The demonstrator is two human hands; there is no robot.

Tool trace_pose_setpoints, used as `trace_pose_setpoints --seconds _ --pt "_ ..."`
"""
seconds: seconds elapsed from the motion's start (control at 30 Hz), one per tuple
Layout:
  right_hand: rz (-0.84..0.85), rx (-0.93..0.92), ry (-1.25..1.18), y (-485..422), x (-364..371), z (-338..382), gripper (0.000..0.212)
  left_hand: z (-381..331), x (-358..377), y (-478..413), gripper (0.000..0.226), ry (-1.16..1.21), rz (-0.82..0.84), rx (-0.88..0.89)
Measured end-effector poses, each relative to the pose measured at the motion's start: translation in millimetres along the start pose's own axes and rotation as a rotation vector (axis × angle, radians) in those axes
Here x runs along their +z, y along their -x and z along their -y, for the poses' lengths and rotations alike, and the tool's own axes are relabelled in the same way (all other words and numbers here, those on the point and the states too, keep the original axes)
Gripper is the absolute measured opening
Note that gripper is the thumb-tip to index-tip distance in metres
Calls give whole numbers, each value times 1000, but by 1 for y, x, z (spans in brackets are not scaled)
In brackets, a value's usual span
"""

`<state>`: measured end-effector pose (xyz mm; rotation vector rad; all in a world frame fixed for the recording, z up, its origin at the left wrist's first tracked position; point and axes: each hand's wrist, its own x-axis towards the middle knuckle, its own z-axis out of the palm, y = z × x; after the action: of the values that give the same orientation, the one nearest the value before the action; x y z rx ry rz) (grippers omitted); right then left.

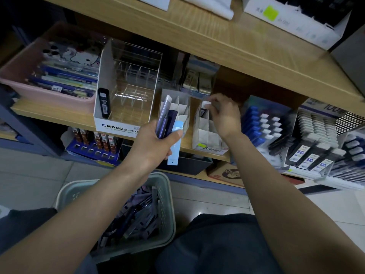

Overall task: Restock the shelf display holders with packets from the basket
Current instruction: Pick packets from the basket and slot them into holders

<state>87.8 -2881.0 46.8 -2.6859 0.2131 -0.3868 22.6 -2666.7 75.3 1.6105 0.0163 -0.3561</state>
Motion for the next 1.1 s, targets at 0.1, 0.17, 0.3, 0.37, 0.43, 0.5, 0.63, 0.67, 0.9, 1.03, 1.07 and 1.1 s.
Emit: trace_pose_setpoints --seconds 0.1,0.17,0.3,0.37,0.43,0.5,0.63,0.67,0.9,1.03,1.07,1.1 --pt "-38 72 -95 -1 1 5 18 0 1 -1 18 3 -4 -5" --pt "-37 97 -117 -1 1 6 24 0 1 -2 17 1 -2 -8" --pt "-52 47 19 6 -2 13 35 -1 0 -4 15 15 -13 -17" --pt "-149 -14 -30 16 -6 25 29 -2 -1 -6 16 28 -42 -35" --pt "-77 30 -210 27 -12 45 15 -2 -1 -9 20 40 -67 -53" --pt "222 190 -425 40 -18 74 24 -3 -1 -9 19 66 -86 -55" --pt "639 294 -670 66 -24 108 40 -5 -2 -8 15 111 -160 -9" --pt "657 280 -730 71 -25 111 36 -6 -4 -7 16 124 -180 8" --pt "252 -81 -461 82 -26 111 35 -9 -20 5 5 162 -163 45" --pt "325 -150 -468 97 -21 122 36 -9 -32 7 2 237 -206 -29" --pt "364 -142 -480 98 -19 124 36 -8 -37 6 3 244 -221 -50" --pt "393 -123 -498 98 -17 127 36 -7 -41 5 5 244 -228 -62"
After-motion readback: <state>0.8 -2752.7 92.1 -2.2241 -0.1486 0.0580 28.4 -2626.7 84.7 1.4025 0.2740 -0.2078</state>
